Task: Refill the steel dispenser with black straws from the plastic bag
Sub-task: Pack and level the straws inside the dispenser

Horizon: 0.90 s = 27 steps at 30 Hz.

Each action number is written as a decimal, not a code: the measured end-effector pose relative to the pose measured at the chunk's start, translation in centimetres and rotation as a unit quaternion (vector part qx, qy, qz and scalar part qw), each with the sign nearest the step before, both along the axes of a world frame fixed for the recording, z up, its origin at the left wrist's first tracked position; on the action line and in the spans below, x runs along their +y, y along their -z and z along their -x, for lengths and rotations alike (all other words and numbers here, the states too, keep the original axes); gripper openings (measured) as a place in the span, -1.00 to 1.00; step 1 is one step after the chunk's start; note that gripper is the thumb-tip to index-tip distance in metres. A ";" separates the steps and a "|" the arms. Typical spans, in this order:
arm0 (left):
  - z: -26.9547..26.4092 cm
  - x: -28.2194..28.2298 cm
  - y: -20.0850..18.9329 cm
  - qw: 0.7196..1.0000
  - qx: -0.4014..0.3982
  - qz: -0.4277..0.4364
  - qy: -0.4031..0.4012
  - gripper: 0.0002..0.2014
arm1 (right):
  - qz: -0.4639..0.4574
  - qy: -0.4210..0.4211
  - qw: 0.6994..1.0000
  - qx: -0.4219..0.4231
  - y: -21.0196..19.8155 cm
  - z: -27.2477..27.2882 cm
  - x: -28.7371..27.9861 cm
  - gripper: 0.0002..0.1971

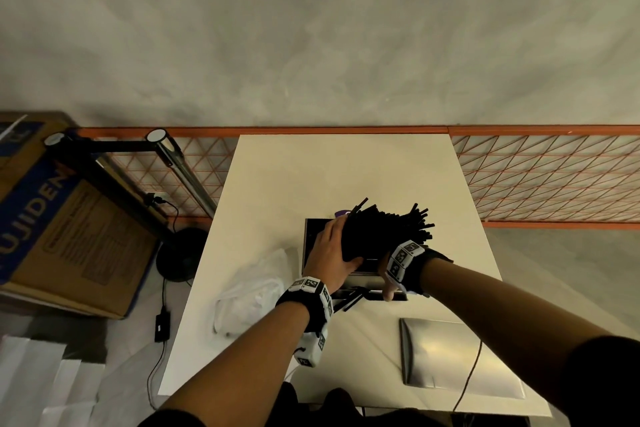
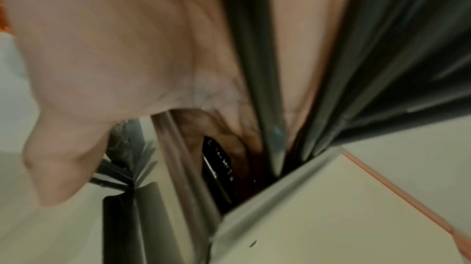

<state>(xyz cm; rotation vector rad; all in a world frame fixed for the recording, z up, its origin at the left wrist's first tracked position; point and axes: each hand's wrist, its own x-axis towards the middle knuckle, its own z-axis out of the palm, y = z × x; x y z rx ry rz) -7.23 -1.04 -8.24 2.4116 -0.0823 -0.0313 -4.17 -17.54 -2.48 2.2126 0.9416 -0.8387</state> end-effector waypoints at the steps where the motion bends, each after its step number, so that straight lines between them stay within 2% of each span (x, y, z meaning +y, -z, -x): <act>1: 0.0 0.0 0.1 1.000 -0.001 0.002 0.001 -0.06 | -0.003 -0.005 1.000 -0.008 -0.2 0.0 0.0 -0.36; 5: 0.0 0.0 0.2 1.000 -0.001 0.007 -0.001 -0.05 | -0.027 -0.011 0.999 -0.019 -0.2 0.0 -0.1 -0.37; 10: -0.1 -0.1 0.3 1.000 -0.009 0.007 -0.002 -0.06 | -0.038 0.044 0.998 0.035 1.1 -0.4 -0.5 -0.43; 17: -0.1 0.0 0.6 1.000 -0.010 0.008 0.006 -0.06 | -0.054 0.112 0.991 0.053 1.9 -0.8 0.0 -0.47; 23: -0.2 0.1 0.8 1.000 -0.015 0.018 0.004 -0.05 | -0.088 0.094 0.991 0.029 1.2 -0.7 0.6 -0.61; 27: -0.2 0.1 0.8 1.000 -0.015 0.018 0.006 -0.06 | -0.072 0.040 0.996 0.030 -0.3 -1.1 0.2 -0.75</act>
